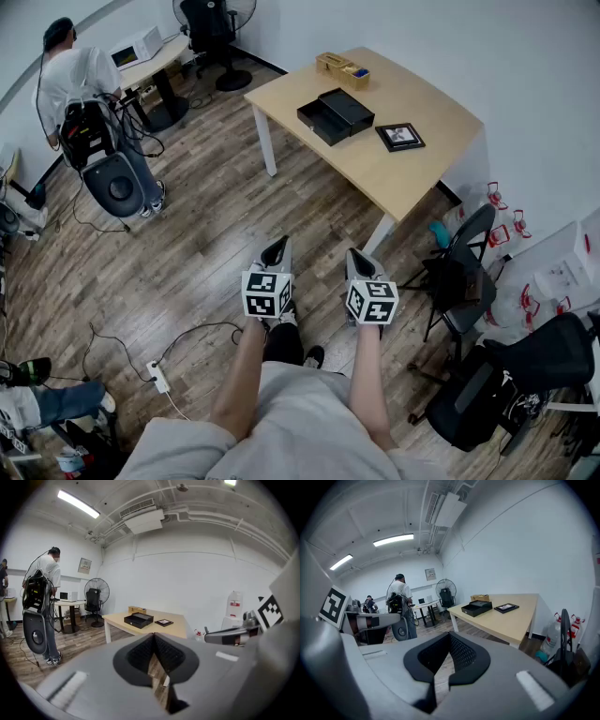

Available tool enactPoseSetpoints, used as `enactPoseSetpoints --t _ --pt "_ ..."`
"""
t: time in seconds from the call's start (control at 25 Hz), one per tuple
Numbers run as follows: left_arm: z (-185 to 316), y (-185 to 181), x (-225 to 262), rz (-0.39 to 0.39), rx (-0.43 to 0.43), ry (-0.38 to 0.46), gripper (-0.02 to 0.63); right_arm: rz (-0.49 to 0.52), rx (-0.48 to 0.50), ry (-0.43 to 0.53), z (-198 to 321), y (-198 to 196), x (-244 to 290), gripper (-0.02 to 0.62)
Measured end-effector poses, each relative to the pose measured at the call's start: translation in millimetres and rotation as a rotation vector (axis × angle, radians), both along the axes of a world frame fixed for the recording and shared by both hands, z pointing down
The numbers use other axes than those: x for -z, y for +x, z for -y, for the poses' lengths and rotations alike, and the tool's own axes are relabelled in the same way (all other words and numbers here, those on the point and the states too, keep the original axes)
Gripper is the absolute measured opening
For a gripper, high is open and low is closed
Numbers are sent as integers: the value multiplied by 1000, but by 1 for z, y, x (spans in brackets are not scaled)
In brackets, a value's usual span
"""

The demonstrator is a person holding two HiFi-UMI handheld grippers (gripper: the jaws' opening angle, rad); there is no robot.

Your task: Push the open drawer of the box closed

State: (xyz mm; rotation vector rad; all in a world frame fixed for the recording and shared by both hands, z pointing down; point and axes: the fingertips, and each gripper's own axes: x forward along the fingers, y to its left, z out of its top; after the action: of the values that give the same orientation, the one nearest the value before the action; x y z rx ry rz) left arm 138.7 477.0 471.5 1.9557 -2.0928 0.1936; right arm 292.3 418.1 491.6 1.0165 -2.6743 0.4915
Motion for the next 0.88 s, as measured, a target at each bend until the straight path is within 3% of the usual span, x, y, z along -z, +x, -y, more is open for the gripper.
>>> enactPoseSetpoints --t 0.44,0.68,0.88 --pt "-1 10 5 23 -16 -9 54 36 -14 4 8 8 11 2" --pt "0 -16 -5 -5 24 -23 54 51 -6 6 14 -4 6 2" --pt "28 -37 -11 12 -6 -37 54 94 -20 -15 44 -28 2 2"
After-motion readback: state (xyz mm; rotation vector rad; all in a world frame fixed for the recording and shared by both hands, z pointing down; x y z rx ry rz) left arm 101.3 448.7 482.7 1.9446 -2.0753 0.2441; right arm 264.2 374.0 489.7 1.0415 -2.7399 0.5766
